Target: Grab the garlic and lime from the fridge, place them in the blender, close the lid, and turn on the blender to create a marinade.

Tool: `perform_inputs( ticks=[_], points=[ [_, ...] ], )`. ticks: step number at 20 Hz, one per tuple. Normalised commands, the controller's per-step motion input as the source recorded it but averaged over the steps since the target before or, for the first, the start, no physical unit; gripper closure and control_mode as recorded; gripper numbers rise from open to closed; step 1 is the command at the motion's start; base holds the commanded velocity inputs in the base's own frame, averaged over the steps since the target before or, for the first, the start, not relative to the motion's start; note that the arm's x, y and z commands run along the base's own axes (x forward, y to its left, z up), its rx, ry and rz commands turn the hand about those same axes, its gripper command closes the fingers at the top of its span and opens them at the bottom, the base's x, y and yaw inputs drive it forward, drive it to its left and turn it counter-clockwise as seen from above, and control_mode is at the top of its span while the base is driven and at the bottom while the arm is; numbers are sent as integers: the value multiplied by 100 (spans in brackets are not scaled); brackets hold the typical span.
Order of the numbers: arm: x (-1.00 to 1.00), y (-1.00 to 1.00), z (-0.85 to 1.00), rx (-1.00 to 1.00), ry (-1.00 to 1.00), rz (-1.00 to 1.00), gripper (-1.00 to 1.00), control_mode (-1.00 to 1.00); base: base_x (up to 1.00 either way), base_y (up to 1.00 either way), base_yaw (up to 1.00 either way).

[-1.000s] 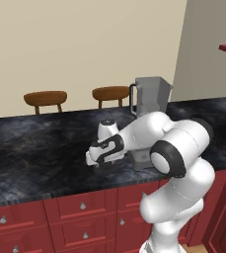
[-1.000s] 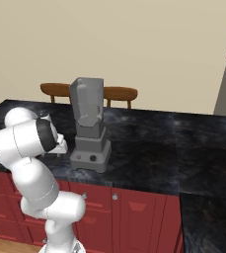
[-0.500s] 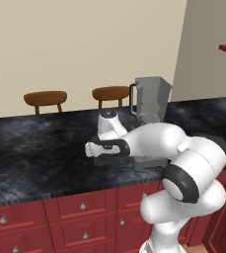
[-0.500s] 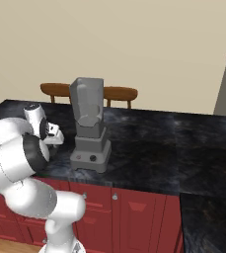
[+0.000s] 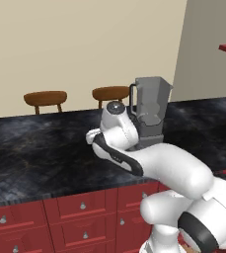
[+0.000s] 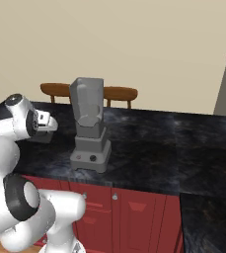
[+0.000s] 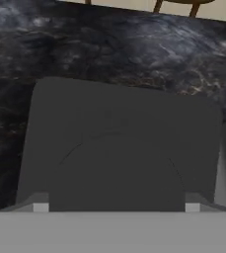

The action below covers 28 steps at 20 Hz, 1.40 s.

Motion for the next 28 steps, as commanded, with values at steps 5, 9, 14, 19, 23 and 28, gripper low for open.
perform_inputs(
  ticks=[5,9,14,19,23,28],
  points=[
    [-1,0,100,0,-21,0,100,-100,0,0,0],
    [0,0,100,0,-17,0,100,-100,0,0,0],
    [0,0,100,0,-17,0,100,-100,0,0,0],
    [0,0,100,0,-12,0,100,-100,0,0,0],
    [0,-1,100,0,-5,0,100,-100,0,0,0],
    [0,-30,88,0,2,5,100,-100,0,0,0]
  ],
)
